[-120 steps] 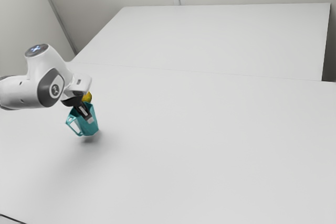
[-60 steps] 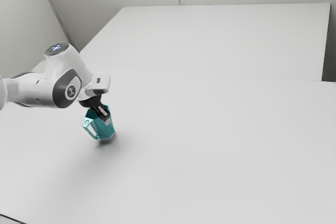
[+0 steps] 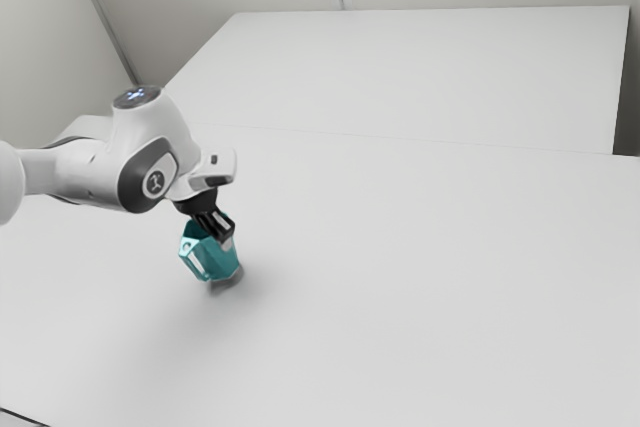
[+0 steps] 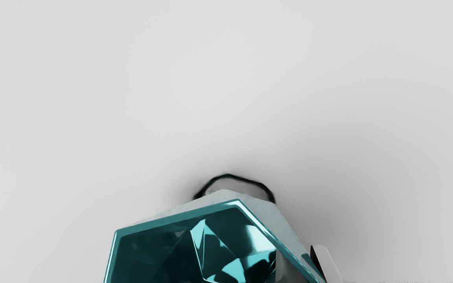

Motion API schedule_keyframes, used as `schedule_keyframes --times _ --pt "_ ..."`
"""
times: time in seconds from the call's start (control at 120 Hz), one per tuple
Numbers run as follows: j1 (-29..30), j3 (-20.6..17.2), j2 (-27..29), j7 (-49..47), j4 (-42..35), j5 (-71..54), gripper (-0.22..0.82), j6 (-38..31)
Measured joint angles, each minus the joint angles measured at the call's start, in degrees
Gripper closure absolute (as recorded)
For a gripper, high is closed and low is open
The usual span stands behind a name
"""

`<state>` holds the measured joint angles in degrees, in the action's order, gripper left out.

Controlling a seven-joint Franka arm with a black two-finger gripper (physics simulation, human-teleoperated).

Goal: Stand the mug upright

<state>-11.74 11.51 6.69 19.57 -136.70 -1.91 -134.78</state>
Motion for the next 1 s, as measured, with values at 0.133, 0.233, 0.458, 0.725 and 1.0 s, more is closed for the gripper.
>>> schedule_keyframes --times 0.133,0.233,0.458,0.725,1.0 --pt "-1.4 -1.0 0.0 -2.1 0.0 0.0 0.78 0.5" --pt "-3.1 -1.1 -0.3 -3.6 0.0 0.0 0.78 0.4" --pt "-5.2 -1.2 -1.3 -6.3 0.1 -0.1 0.78 -2.2" --pt "-6.8 -2.4 -1.2 -8.6 -0.7 -0.1 0.78 -3.6" --pt "-5.5 -2.4 -0.7 -10.2 -1.4 -0.1 0.78 -3.7"
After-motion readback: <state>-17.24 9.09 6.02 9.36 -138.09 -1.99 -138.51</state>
